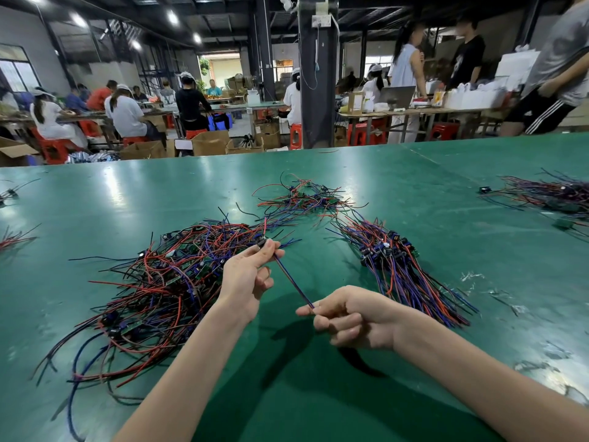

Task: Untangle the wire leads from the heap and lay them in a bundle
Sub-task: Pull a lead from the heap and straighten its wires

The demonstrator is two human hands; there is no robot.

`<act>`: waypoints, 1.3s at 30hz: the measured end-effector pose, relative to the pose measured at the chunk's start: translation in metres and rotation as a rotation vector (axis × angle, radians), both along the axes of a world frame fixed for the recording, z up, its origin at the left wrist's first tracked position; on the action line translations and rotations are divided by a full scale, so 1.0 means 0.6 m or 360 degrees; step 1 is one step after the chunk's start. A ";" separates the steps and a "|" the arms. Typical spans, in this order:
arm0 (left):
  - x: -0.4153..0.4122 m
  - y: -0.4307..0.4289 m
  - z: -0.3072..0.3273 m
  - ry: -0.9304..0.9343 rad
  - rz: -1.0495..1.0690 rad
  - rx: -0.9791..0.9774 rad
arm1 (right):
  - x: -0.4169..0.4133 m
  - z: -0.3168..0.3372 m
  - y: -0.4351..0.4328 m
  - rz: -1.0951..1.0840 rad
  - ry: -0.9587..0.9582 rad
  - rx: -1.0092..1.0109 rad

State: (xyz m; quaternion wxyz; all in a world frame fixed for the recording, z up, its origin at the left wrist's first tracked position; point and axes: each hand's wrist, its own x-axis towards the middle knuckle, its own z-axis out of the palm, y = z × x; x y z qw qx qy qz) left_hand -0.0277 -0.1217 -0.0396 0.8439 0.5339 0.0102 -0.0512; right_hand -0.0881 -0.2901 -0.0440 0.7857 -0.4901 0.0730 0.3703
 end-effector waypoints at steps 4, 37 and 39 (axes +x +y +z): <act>-0.004 -0.004 0.001 -0.0054 -0.0091 -0.0046 | 0.008 -0.004 -0.005 -0.0074 0.0145 0.0078; -0.027 -0.050 -0.033 0.0035 -0.0298 0.0086 | -0.008 0.027 -0.019 0.0044 -0.0979 -0.0765; -0.029 -0.050 -0.033 0.0006 -0.0296 0.0087 | -0.006 0.025 -0.018 -0.0038 -0.0994 -0.0714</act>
